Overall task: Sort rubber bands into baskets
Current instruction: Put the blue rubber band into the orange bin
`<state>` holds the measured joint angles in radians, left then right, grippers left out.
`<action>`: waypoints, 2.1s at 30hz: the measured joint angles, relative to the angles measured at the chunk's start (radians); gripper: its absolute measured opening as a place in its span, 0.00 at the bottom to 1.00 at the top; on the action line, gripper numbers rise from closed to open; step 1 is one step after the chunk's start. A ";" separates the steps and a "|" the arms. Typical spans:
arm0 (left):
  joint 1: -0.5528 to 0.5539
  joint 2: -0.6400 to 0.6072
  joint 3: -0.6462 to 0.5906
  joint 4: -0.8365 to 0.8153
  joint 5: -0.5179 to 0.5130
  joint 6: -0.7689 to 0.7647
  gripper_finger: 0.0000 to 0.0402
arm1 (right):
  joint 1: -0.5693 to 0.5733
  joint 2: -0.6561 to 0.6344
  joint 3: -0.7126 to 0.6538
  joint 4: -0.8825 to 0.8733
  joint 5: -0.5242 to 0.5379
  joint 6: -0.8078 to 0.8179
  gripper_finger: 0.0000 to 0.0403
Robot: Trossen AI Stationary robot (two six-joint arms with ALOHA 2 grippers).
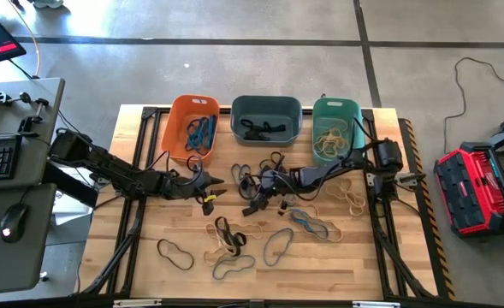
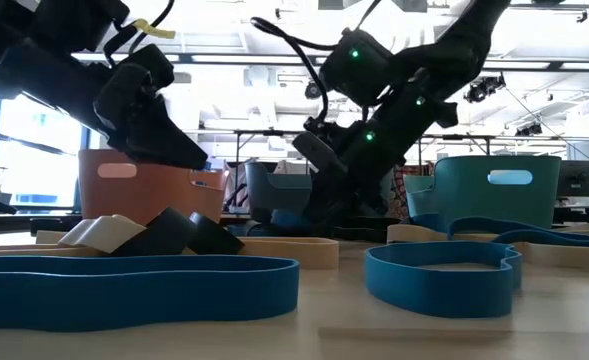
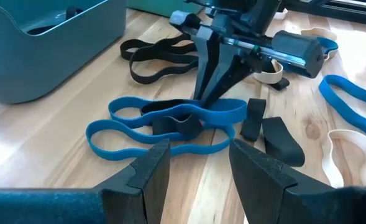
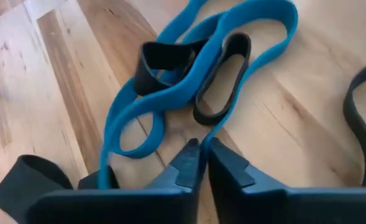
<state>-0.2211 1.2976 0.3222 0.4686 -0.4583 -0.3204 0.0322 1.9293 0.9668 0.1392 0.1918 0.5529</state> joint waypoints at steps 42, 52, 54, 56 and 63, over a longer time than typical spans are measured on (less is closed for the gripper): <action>-0.067 0.230 0.205 0.053 -0.361 0.560 0.40 | 0.128 -0.051 0.002 0.313 0.267 -0.666 0.00; -0.085 0.282 0.224 0.051 -0.285 0.558 0.40 | 0.148 -0.051 0.002 0.343 0.276 -0.666 0.00; -0.085 0.282 0.224 0.052 -0.283 0.554 0.40 | 0.148 -0.051 0.002 0.344 0.277 -0.666 0.00; -0.085 0.282 0.224 0.054 -0.268 0.536 0.40 | 0.147 -0.051 0.002 0.345 0.277 -0.666 0.00; -0.072 0.282 0.224 0.053 -0.197 0.442 0.40 | 0.148 -0.051 0.002 0.362 0.260 -0.666 0.00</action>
<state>-0.2932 1.5791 0.5465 0.5215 -0.6549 0.1213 0.1799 1.8778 0.9688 0.5011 0.4520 -0.1135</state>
